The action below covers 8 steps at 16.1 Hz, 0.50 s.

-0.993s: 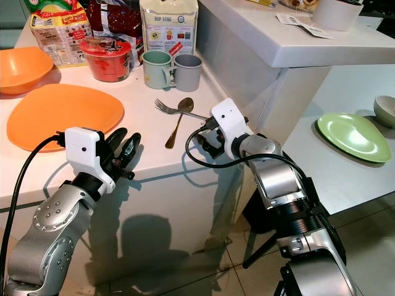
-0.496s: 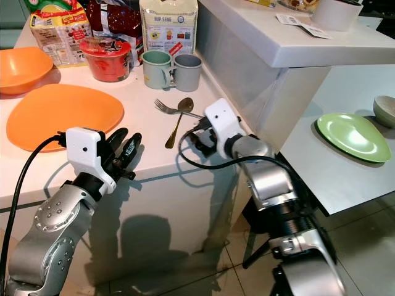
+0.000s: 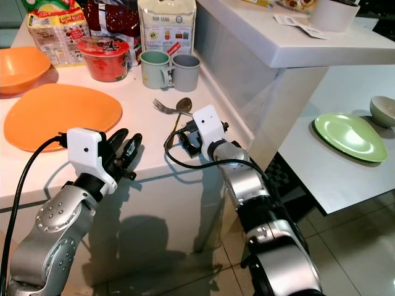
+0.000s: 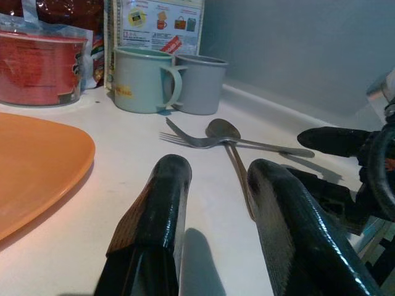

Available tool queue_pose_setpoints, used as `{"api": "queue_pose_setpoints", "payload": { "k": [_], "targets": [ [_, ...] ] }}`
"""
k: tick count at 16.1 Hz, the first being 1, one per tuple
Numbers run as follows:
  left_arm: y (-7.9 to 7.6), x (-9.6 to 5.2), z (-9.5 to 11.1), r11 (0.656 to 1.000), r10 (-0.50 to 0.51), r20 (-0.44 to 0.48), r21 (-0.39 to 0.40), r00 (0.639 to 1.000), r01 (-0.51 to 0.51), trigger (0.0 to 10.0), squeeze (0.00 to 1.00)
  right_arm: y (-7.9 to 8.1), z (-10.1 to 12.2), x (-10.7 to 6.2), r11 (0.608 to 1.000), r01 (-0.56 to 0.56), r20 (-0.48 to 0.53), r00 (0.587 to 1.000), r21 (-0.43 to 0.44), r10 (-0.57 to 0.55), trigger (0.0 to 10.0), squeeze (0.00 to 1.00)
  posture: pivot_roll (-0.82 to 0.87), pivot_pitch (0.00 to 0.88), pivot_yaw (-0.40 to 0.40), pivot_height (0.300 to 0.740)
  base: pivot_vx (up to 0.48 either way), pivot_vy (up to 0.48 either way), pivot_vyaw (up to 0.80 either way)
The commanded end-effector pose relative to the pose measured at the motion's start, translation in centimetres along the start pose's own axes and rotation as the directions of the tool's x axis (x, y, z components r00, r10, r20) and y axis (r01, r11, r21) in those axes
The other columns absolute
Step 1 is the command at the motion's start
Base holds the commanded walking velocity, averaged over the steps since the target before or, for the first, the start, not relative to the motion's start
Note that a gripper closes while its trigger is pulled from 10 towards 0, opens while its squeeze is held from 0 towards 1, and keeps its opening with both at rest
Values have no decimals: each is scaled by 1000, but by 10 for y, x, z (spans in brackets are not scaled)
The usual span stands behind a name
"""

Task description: Setting the table

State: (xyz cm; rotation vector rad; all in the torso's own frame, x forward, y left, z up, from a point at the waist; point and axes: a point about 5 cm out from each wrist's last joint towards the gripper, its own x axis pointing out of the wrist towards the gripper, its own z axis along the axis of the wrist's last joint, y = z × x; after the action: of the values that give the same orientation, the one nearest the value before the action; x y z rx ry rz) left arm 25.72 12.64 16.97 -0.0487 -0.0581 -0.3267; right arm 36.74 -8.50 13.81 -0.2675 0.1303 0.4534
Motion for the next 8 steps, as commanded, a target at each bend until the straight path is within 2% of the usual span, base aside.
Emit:
{"api": "queue_pose_setpoints", "payload": {
  "k": [1,3,5,8],
  "targets": [
    [-5,0,0,1000,-11,-3,1,1000,11,10000,0,-3,-14,0,1000,27,-57,998,6,-26,10000,0,48,35,-108,740,0,0,0],
    [-5,-1,1,1000,-11,-6,0,1000,11,10000,0,3,-31,5,999,33,-133,991,13,-31,10000,0,59,47,-113,740,0,0,0],
    [-5,-4,2,1000,-3,-9,-2,1000,3,10000,0,8,-41,7,1000,12,-184,983,-17,-15,10000,0,68,65,-121,740,0,0,0],
    [-9,-7,0,1000,-1,-21,-11,1000,0,10000,0,18,-46,11,991,-44,-243,970,-129,11,10000,0,81,97,-143,740,0,0,0]
  ]
}}
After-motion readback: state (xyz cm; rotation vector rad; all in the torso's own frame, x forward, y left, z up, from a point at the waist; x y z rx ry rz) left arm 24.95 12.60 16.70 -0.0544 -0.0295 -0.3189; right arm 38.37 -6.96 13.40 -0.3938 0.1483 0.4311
